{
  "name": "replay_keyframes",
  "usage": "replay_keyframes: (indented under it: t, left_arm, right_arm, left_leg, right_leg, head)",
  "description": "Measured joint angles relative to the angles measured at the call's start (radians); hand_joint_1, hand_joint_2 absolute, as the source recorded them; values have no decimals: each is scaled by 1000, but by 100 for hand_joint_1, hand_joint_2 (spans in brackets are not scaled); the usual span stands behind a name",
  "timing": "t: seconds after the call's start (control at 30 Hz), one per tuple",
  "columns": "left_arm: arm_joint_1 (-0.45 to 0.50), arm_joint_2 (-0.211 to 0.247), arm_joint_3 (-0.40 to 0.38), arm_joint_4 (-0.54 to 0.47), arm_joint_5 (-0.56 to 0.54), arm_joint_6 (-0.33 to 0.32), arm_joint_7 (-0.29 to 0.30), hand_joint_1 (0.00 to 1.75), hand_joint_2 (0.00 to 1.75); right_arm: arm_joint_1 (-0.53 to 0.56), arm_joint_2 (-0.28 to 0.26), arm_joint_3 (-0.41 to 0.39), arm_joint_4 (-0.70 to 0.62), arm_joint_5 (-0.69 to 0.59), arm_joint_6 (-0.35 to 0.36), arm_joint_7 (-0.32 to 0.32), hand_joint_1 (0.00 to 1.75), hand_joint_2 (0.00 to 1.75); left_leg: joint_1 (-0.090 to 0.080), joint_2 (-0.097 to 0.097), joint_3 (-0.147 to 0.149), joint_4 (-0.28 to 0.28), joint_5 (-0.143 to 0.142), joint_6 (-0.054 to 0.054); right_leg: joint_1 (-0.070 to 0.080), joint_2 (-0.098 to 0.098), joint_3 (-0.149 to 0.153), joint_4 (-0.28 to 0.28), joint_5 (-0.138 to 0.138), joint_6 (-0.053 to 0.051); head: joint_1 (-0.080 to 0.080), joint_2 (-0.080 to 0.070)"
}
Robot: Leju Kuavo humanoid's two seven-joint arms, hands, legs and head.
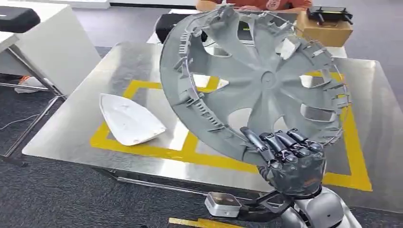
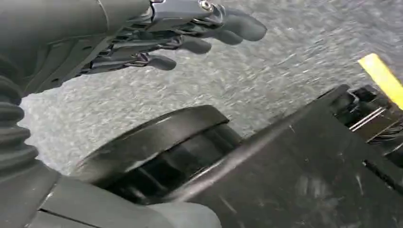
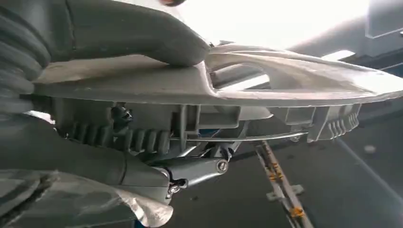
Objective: Take the parts from the cabinet and place them on the table.
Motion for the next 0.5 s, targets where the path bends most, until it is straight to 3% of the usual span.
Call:
replay_keyframes:
  t: [0.03, 0.07, 0.1, 0.13, 0.17, 0.2, 0.27, 0.3, 0.33, 0.37, 0.43, 0.47, 0.5]
  left_arm:
    - [0, 0, 0, 0, -1, 0, 0, 0, 175]
    - [2, 0, 0, 0, -2, 1, 1, 0, 175]
    - [5, 0, 0, 0, -4, 2, 2, 0, 175]
    - [10, 0, 0, 0, -4, 2, 2, 0, 175]
    - [13, 0, 0, 0, -3, 2, 2, 0, 175]
    - [11, 0, 0, 0, -3, 2, 2, 0, 175]
    - [8, -3, 0, 0, -4, 2, 2, 0, 175]
    - [8, -6, 0, 0, -4, 2, 2, 0, 175]
    - [10, -4, 0, 0, -4, 3, 2, 0, 175]
    - [13, -6, 0, 0, -4, 2, 2, 0, 175]
    - [14, -5, 0, 0, -4, 2, 3, 0, 175]
    - [14, -3, 0, 0, -4, 2, 3, 0, 175]
    - [14, -2, 0, 0, -4, 2, 3, 0, 175]
  right_arm:
    - [0, 0, 0, 0, 0, 0, 0, 175, 175]
    - [0, 0, 0, 0, 0, 0, 0, 175, 175]
    - [0, 0, 0, 0, 0, 0, 0, 175, 175]
    - [0, 0, 0, 0, 0, 0, 0, 175, 175]
    - [-3, 0, 0, 0, 0, 0, 0, 175, 175]
    - [-4, 0, 0, 0, 0, 0, 0, 175, 175]
    - [0, 0, 0, 0, 0, 0, 1, 175, 175]
    - [1, -1, 0, 0, 0, 0, 2, 175, 175]
    - [1, -1, 0, 0, 0, 0, 2, 175, 175]
    - [-2, -1, 3, 0, 0, 0, 1, 175, 175]
    - [-4, -1, 3, 0, 0, 0, 3, 175, 175]
    - [-5, -2, 4, 0, 0, 0, 3, 175, 175]
    - [-5, -3, 4, 0, 0, 0, 3, 175, 175]
  left_leg:
    - [0, -2, 17, -46, 45, 5]
    - [0, -10, 48, -131, 104, 12]
    - [0, -39, 77, -217, 154, 18]
    - [3, -96, 94, -262, 162, 26]
    - [6, -99, 98, -287, 161, 26]
    - [1, -89, 105, -297, 147, 26]
    - [0, -73, 104, -302, 150, 30]
    - [13, -54, 110, -316, 158, 37]
    - [10, -43, 115, -322, 160, 39]
    - [9, -31, 116, -322, 159, 45]
    - [8, -9, 116, -322, 159, 45]
    - [8, 1, 116, -321, 158, 46]
    - [9, 7, 117, -321, 157, 45]
  right_leg:
    - [0, 17, 2, 0, 0, 0]
    - [1, 35, 4, 1, 0, 0]
    - [0, 49, 4, 1, 0, 1]
    - [-1, 59, 1, 1, 1, 3]
    - [0, 74, -5, 7, 4, 11]
    - [-4, 82, -15, 7, 7, 17]
    - [-7, 102, -20, -2, 15, 32]
    - [-6, 89, -28, 8, 7, 34]
    - [2, 31, -39, 30, -8, 41]
    - [1, -3, -65, 84, -42, 45]
    - [-4, -28, -141, 243, -108, 52]
    - [-6, -31, -170, 303, -123, 57]
    - [-10, -34, -175, 311, -115, 59]
  head:
    - [-1, 0]
    - [0, 0]
    - [0, 0]
    - [1, 0]
    - [1, 0]
    - [-4, 0]
    - [-3, 0]
    - [-3, 0]
    - [2, 0]
    - [11, 0]
    - [9, 0]
    - [10, 0]
    - [10, 0]
